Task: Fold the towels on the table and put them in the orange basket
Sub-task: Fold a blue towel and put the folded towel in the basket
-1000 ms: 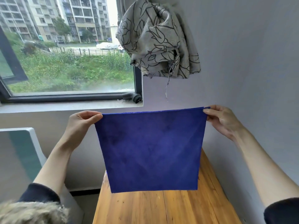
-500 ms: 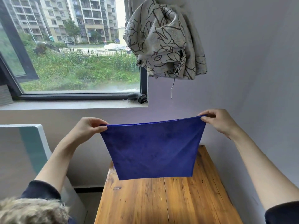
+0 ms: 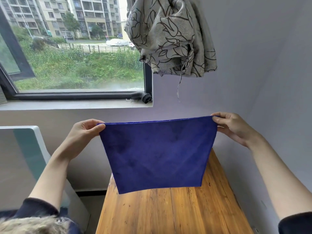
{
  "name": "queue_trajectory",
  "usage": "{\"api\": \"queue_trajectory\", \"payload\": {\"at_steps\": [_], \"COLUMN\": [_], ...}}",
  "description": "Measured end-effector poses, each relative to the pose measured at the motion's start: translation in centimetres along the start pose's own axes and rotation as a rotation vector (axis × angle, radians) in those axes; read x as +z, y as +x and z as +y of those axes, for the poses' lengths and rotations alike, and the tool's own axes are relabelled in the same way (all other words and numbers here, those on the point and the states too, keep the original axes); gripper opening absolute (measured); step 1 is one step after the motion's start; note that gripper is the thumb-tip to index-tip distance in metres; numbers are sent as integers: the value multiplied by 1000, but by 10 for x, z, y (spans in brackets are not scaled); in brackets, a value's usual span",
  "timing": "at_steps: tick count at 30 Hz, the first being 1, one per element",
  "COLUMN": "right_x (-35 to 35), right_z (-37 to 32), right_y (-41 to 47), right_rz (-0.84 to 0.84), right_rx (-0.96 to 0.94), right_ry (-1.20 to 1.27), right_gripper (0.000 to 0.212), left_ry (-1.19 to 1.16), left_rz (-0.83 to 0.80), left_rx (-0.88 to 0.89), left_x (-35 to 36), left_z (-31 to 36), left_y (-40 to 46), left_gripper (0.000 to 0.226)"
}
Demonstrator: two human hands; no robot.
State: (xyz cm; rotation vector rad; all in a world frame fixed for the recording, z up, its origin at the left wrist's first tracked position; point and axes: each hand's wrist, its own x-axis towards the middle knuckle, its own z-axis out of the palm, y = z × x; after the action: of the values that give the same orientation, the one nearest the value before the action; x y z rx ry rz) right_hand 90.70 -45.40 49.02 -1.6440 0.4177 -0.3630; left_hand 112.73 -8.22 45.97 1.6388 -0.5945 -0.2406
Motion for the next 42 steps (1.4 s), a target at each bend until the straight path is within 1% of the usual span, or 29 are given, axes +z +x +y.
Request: {"api": "queue_trajectory", "payload": {"at_steps": [2,4,7,10,12,15,18,20,23,26,29,33,36,39,42], "right_x": [0,2,8,14,16,17,20,21,21,23,28,33,31,30,27], "right_z": [4,15,44,73,84,78,65,62,72,106,153,217,253,276,283], "right_y": [5,11,20,26,33,44,50,47,33,10,-20,-65,-97,-125,-144], "right_rz": [14,46,140,215,255,348,466,510,508,465,380,235,87,-37,-43], "right_rx": [11,37,91,124,122,110,10,-58,-109,-68,29,247,435,666,871], "right_ry": [-53,-162,-354,-472,-598,-737,-723,-682,-640,-638,-662,-717,-711,-616,-423], "right_gripper": [16,17,16,18,18,20,22,23,22,21,20,18,17,15,16], "left_ry": [20,43,107,154,144,84,59,45,61,119,220,341,396,406,414], "left_rz": [26,47,43,50,81,148,193,217,199,117,31,-61,-211,-359,-454], "left_rx": [-21,-58,-133,-196,-207,-182,-108,-61,-51,-126,-241,-463,-650,-803,-915], "left_x": [4,11,25,38,44,52,58,59,57,57,64,77,79,81,80], "left_z": [-5,-16,-46,-71,-76,-69,-55,-50,-54,-79,-117,-172,-198,-211,-215], "left_y": [3,4,1,-1,3,17,27,25,11,-15,-52,-106,-142,-173,-188], "left_gripper": [9,7,7,6,5,7,13,12,10,14,13,5,6,9,14]}}
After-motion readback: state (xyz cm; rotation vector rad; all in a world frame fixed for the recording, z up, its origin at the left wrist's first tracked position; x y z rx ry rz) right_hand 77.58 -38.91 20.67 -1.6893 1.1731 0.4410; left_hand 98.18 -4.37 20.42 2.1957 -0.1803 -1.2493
